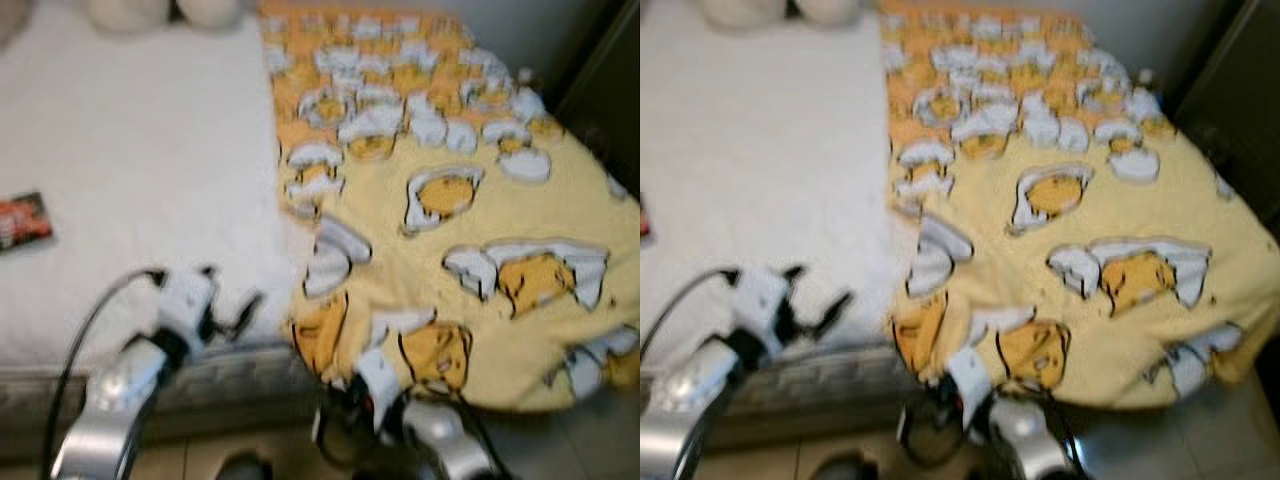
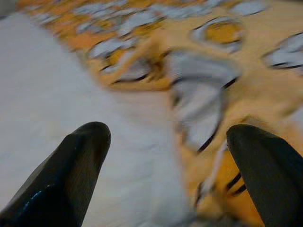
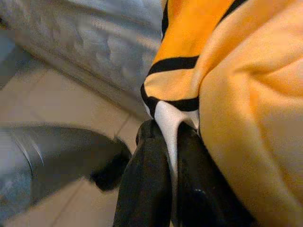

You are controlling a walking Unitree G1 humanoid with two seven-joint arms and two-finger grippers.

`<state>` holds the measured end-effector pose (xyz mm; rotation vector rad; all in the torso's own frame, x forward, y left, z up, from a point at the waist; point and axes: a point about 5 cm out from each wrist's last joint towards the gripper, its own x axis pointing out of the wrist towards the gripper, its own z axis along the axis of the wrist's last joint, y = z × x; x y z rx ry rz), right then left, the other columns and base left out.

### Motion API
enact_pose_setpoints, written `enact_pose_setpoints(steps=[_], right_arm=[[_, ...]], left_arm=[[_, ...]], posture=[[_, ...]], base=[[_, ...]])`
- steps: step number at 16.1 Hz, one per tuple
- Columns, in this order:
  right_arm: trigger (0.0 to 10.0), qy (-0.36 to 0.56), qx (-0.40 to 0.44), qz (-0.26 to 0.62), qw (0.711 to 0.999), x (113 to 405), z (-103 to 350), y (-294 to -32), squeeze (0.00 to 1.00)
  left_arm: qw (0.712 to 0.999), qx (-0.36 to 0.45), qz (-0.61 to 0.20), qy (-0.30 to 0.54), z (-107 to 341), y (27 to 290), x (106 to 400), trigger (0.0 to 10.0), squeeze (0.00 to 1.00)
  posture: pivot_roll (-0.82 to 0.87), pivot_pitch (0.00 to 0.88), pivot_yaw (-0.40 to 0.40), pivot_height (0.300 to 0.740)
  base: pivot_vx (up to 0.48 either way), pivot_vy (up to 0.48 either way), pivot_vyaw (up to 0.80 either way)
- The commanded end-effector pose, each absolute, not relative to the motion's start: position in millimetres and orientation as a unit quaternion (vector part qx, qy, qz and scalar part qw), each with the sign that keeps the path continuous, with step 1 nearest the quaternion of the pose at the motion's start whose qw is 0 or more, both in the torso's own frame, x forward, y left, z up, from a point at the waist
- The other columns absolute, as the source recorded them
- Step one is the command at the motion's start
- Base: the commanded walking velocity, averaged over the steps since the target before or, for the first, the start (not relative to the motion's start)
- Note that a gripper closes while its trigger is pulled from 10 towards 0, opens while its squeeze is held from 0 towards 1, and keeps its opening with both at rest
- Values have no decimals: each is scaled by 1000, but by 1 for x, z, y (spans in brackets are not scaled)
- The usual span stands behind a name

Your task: Clean up the room

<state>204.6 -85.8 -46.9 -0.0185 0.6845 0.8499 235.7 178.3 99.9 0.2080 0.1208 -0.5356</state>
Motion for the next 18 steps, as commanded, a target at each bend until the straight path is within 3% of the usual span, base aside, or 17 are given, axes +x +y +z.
enact_pose_setpoints(steps=[1, 8, 12, 18], right_arm=[[0, 338, -19, 422, 841, 198, -52, -84, 0], [0, 388, -25, 428, 816, 175, -71, -87, 0], [0, 442, -44, 382, 810, 164, -84, -112, 0], [0, 480, -69, 370, 793, 147, -94, -115, 0]], left_arm=[[945, 104, -306, 39, 109, 168, 231, 10000, 0], [928, 67, -365, 32, 127, 162, 219, 10000, 0], [906, 77, -413, 52, 123, 162, 204, 10000, 0], [911, 93, -397, 56, 128, 164, 211, 10000, 0]], posture=[[176, 68, -20, 740], [208, 86, -4, 740], [206, 98, 9, 740], [221, 117, 23, 740]], base=[[0, 0, 0], [0, 0, 0], [0, 0, 0], [0, 0, 0]])
